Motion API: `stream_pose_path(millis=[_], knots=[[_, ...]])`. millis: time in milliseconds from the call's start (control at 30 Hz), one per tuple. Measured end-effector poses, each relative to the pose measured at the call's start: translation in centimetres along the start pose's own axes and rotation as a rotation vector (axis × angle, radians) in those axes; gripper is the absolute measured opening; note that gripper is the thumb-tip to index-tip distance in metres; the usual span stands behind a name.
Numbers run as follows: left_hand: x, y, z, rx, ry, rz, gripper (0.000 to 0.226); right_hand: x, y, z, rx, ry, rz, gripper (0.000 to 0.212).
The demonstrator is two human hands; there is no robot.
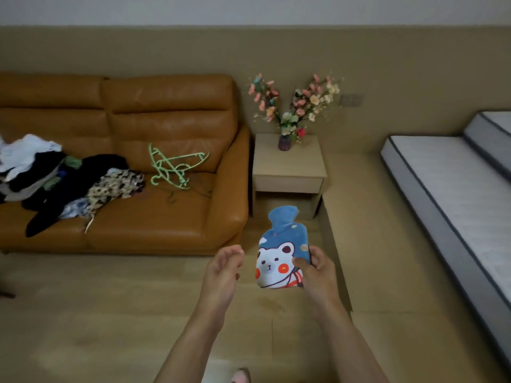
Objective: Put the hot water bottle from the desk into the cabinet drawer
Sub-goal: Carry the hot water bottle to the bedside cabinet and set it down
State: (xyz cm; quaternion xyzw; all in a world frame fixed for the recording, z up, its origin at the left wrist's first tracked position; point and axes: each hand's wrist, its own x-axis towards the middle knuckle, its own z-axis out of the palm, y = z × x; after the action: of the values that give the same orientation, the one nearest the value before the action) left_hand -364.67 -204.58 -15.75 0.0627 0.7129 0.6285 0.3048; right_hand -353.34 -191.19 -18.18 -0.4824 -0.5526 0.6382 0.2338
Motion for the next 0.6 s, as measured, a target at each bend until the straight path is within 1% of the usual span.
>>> stream_pose_path(millis=[100, 133, 200, 267, 333, 433, 600], knots=[[6.2, 2.7, 2.4, 0.039, -0.075, -0.004, 0.02, 4.7, -1.6, 0.5, 0.017, 0.055, 0.001, 0.019], [6.8, 3.2, 2.7, 0.048, -0.088, -0.001, 0.02, 5.1, -2.0, 0.6, 0.024, 0.055, 0.001, 0.019], [11.7, 3.7, 5.5, 0.086, -0.159, 0.0, 0.019, 10.0, -2.3, 0.6, 0.031, 0.113, 0.011, 0.021], [13.6, 4.0, 6.5, 0.109, -0.159, -0.033, 0.016, 11.9, -2.8, 0.9, 0.022, 0.116, 0.028, 0.02], [17.8, 4.4, 9.2, 0.127, -0.201, -0.035, 0.014, 16.9, -3.1, 0.8, 0.029, 0.154, 0.038, 0.018], [23.6, 5.5, 13.1, 0.142, -0.205, -0.066, 0.016, 24.2, -4.1, 0.7, 0.053, 0.177, 0.061, 0.018], [31.9, 8.1, 17.7, 0.135, -0.185, -0.07, 0.016, 34.7, -6.0, 1.0, 0.04, 0.147, 0.099, 0.017]])
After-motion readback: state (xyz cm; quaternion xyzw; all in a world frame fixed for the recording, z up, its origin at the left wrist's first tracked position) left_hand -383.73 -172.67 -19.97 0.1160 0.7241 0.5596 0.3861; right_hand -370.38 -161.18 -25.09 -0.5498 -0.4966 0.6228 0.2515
